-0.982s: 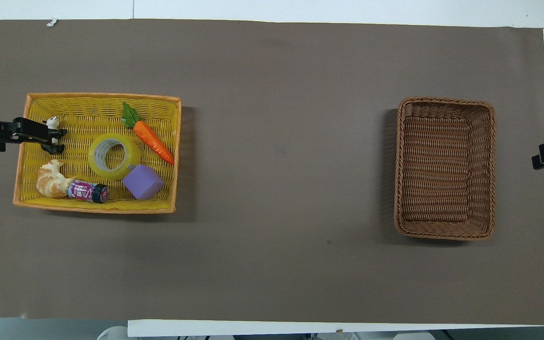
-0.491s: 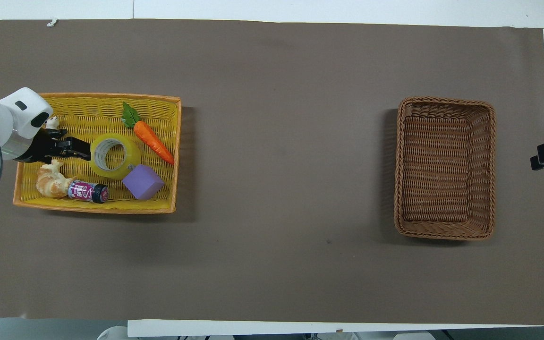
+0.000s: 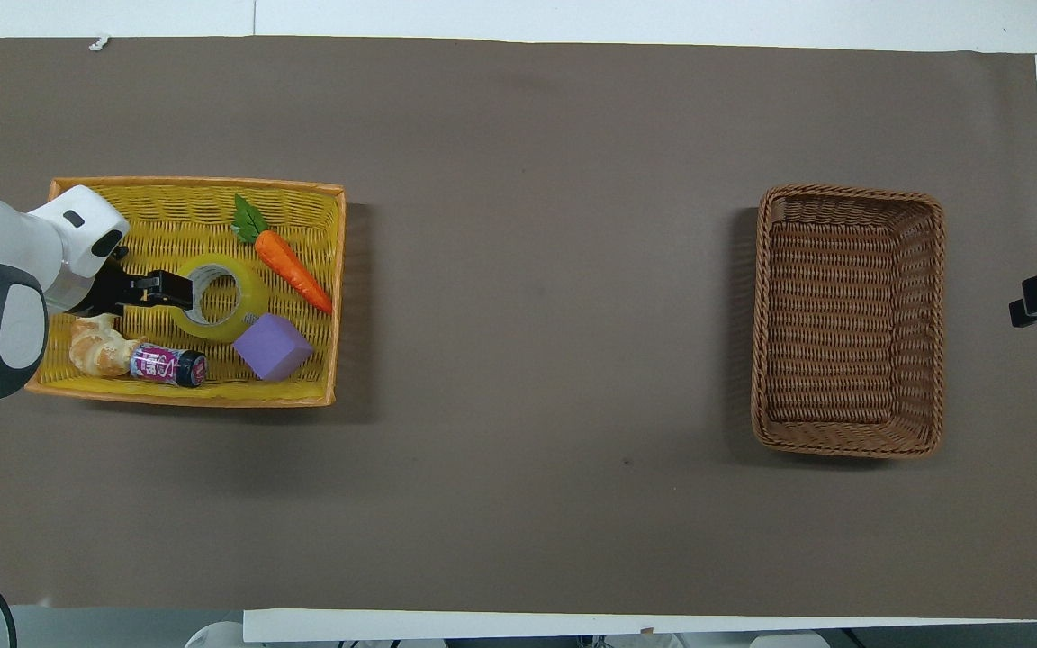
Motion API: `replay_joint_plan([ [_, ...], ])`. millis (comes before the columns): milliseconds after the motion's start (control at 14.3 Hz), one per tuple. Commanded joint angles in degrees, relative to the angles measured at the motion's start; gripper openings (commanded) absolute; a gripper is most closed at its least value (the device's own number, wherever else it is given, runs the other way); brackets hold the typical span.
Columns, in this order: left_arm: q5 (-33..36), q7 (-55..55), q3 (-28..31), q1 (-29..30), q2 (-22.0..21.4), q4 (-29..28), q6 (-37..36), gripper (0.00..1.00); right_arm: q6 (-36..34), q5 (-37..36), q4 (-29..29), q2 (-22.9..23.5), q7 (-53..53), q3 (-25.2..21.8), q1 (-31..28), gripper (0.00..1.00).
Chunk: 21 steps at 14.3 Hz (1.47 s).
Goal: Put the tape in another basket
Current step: 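Lower the left gripper and grasp the rim of the tape roll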
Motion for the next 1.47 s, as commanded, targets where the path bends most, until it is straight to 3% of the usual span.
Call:
replay_joint_plan([
  [0,-0.57,-0.01,0.28,-0.36,0.17,0.06,1.38,0.88,-0.49,0.06,-1.31,-1.33,-0.45,0.04,0.03,1.0],
  [421,-0.65,-3.16,0.28,-3.26,3.07,-0.56,5.16,0.87,-0.49,0.06,-1.39,-1.33,-0.54,0.04,0.03,1.0],
  [1402,-0.74,-2.91,0.46,-2.21,2.28,-3.28,5.42,0.84,-0.49,0.06,-1.31,-1.33,-0.72,0.04,0.03,1.0],
])
